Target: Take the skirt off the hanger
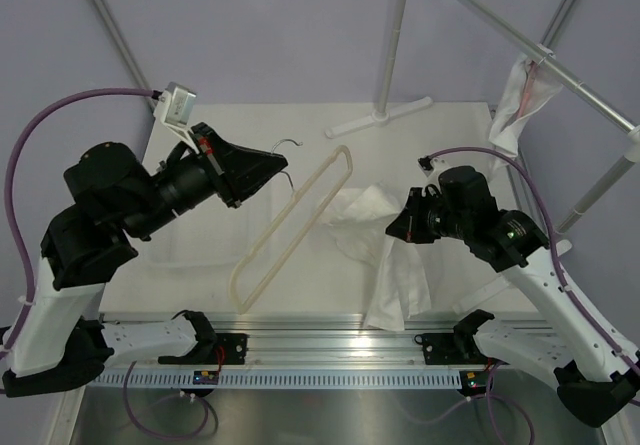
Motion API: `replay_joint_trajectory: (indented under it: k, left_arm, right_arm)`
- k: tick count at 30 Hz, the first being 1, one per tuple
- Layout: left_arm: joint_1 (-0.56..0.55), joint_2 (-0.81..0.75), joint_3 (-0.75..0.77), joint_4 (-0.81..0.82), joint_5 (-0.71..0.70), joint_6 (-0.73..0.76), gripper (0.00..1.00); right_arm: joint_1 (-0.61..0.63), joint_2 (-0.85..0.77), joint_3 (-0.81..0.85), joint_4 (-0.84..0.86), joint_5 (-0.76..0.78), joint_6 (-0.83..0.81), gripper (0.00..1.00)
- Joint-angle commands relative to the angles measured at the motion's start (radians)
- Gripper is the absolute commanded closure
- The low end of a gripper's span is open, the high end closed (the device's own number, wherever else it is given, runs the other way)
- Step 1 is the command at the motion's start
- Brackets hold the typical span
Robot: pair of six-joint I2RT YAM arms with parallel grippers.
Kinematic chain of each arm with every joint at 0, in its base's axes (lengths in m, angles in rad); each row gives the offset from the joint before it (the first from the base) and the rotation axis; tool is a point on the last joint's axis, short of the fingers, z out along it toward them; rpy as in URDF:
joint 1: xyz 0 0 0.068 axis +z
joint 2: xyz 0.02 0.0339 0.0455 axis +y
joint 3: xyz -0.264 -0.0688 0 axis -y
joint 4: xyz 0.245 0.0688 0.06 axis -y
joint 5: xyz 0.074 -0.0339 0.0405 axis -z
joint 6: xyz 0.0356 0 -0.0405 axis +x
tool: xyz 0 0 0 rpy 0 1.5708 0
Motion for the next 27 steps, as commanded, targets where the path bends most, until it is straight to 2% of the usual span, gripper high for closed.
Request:
replay_joint_trajectory:
  k: [1,7,9,12,13,14,15,16,18,25,26,27]
  left_arm:
    - [0.002,-0.014,0.027,0.026,-0.016,0.020,1.00]
    - [0.002,-0.040,-0.004,0.065,0.016,0.016,1.00]
    - [0.002,-0.055,-0.024,0.078,0.046,0.016,1.00]
    - [0.002,-0.069,-0.035,0.076,0.051,0.016,1.00]
    - [0.002,-0.069,-0.035,0.073,0.051,0.018,1.00]
    - [0.002,-0.072,-0.038,0.072,0.054,0.018,1.00]
    - [0.002,-0.078,-0.046,0.073,0.057,0.018,1.00]
    - [0.002,-0.081,-0.052,0.076,0.071,0.015,1.00]
    - [0.002,-0.098,-0.078,0.099,0.085,0.012,1.00]
    - [0.002,-0.129,-0.130,0.173,0.206,0.000,1.00]
    - [0.001,-0.129,-0.135,0.180,0.220,0.001,1.00]
    - [0.002,-0.130,-0.141,0.187,0.227,0.000,1.00]
  right_arm:
    - [0.031,0.012,0.036,0.077,0.007,0.014,1.00]
    - [0.114,0.081,0.108,0.079,0.047,0.027,1.00]
    - [0.117,0.085,0.103,0.093,0.047,0.034,0.90]
    - [0.117,0.075,0.086,0.099,0.050,0.042,0.87]
    - [0.119,0.070,0.082,0.099,0.048,0.042,0.63]
    - [0.119,0.061,0.079,0.100,0.045,0.044,0.47]
    - [0.119,0.052,0.073,0.102,0.041,0.045,0.35]
    - [0.119,0.038,0.069,0.108,0.028,0.056,0.18]
    - [0.117,-0.011,0.059,0.140,0.013,0.098,0.01]
    - [0.119,-0.168,0.085,0.266,-0.090,0.232,0.02]
    - [0.119,-0.183,0.097,0.275,-0.094,0.247,0.04]
    - [0.119,-0.189,0.120,0.295,-0.097,0.290,0.09]
